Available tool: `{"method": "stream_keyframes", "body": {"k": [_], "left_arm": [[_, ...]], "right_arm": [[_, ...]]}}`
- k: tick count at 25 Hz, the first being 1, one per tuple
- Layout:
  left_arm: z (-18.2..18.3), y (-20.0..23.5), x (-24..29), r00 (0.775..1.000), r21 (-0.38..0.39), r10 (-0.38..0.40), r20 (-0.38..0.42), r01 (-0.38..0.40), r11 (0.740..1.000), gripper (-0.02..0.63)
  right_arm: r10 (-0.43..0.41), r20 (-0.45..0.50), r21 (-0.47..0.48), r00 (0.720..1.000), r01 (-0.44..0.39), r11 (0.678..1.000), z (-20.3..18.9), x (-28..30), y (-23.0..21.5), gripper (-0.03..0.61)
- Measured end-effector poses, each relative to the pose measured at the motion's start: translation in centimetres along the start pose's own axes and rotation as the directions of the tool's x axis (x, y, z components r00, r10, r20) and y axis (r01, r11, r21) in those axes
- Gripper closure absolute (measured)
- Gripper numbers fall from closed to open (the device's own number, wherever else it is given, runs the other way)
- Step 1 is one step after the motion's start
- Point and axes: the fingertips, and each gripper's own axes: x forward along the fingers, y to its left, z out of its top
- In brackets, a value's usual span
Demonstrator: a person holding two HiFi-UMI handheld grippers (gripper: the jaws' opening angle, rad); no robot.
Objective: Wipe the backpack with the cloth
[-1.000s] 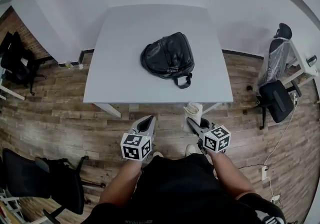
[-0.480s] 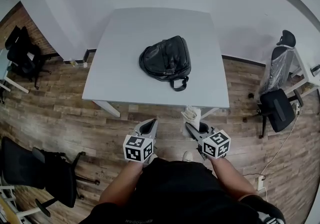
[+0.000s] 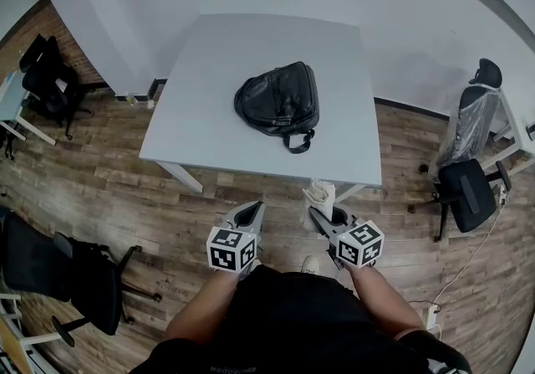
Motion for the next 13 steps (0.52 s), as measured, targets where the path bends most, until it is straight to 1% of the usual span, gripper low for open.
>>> {"method": "stream_keyframes", "body": {"k": [4, 13], "left_arm": [[-0.19, -0.21, -0.27, 1.0, -0.004, 0.01, 0.004, -0.01, 1.0, 0.607], [-0.05, -0.27, -0.4, 1.0, -0.008, 0.023, 0.007, -0.023, 1.0, 0.607]], "right_arm": [[0.003, 0.008, 0.005, 1.0, -0.003, 1.0, 0.09, -0.09, -0.03, 0.486], [0.013, -0.011, -0.001, 1.0, -0.013, 1.0, -0.7, -0.19, 0.13, 0.486]]}}
